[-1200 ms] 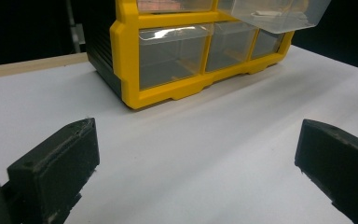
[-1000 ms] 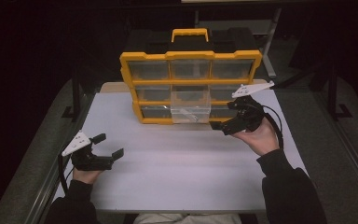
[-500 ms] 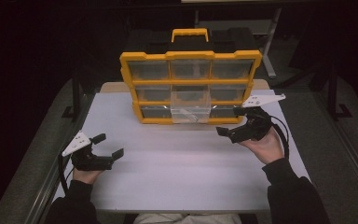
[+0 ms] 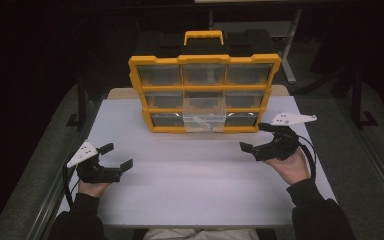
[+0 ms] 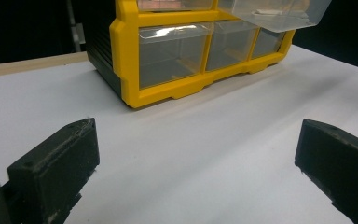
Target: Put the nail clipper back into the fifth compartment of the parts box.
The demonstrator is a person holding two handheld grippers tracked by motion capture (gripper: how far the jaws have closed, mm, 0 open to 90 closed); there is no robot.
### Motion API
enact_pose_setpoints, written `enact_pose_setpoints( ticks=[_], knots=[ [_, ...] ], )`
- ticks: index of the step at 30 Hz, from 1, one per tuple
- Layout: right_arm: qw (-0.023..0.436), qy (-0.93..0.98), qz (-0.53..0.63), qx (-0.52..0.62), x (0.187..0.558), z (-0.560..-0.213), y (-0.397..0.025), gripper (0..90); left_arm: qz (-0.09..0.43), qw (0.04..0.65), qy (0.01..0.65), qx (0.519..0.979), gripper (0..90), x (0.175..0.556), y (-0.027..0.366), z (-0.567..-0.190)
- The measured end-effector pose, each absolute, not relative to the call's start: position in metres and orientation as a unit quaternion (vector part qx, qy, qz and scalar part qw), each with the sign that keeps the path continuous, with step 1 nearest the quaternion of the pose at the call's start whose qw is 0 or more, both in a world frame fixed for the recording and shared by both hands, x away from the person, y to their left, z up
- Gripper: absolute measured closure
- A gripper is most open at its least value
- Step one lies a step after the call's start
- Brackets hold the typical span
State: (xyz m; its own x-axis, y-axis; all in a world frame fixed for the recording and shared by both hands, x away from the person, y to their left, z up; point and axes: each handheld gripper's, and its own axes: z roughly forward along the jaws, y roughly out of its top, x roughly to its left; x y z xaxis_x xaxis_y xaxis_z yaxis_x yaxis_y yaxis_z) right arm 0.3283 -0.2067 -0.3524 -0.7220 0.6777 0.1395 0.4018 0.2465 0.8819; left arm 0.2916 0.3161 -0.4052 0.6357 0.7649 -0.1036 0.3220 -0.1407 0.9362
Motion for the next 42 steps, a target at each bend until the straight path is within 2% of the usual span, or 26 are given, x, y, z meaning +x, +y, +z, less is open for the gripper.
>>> enact_pose_setpoints(
  ticks=[42],
  knots=[
    [0.196, 0.727, 0.546, 0.367, 0.288, -0.404, -0.238, 0.0, 0.208, 0.54, 0.374, 0.725, 0.0, 0.292, 0.317, -0.406]
  ],
)
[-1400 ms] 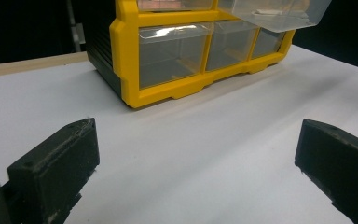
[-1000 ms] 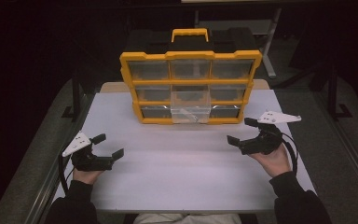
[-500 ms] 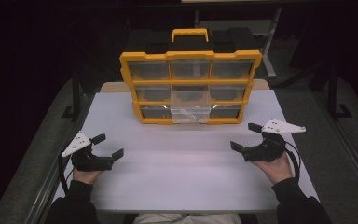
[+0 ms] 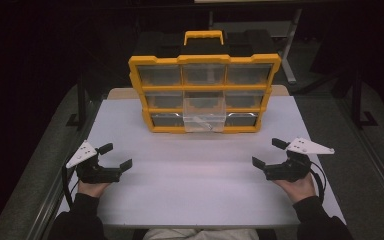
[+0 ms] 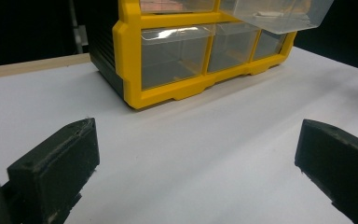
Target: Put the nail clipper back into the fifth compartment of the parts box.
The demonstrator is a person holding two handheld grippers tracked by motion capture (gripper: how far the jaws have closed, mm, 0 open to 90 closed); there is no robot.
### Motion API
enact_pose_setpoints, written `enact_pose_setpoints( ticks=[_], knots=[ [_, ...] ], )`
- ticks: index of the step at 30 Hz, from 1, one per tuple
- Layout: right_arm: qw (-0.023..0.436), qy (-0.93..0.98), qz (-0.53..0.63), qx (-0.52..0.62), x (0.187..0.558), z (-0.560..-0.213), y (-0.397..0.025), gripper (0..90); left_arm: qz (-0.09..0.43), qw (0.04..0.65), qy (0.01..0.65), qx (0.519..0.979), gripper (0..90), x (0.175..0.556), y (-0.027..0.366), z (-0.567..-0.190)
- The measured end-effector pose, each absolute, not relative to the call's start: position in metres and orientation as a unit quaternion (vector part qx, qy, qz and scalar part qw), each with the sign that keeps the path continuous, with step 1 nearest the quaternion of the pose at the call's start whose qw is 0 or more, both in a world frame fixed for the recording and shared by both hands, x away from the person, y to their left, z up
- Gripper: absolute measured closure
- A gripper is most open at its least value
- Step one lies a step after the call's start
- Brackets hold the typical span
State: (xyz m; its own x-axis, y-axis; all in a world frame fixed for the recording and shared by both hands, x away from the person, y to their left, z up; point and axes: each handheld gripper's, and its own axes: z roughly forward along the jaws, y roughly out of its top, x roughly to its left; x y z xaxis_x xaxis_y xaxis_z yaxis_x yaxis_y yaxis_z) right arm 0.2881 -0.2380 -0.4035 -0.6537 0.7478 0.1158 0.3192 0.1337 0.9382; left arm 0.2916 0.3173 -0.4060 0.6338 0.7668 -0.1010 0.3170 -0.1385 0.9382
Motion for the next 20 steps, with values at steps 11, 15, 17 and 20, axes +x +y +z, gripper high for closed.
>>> enact_pose_setpoints(
  ticks=[11, 15, 17, 20],
  knots=[
    [0.202, 0.724, 0.536, 0.384, 0.277, -0.42, -0.241, 0.0, 0.209, 0.541, 0.374, 0.724, 0.0, 0.292, 0.319, -0.406],
    [0.204, 0.722, 0.539, 0.382, 0.271, -0.422, -0.241, 0.0, 0.209, 0.542, 0.375, 0.722, 0.0, 0.292, 0.319, -0.405],
    [0.203, 0.721, 0.54, 0.385, 0.269, -0.423, -0.241, 0.0, 0.209, 0.542, 0.375, 0.723, 0.0, 0.293, 0.319, -0.406],
    [0.203, 0.719, 0.54, 0.387, 0.269, -0.424, -0.242, 0.0, 0.209, 0.542, 0.372, 0.724, 0.0, 0.293, 0.318, -0.406]
  ],
)
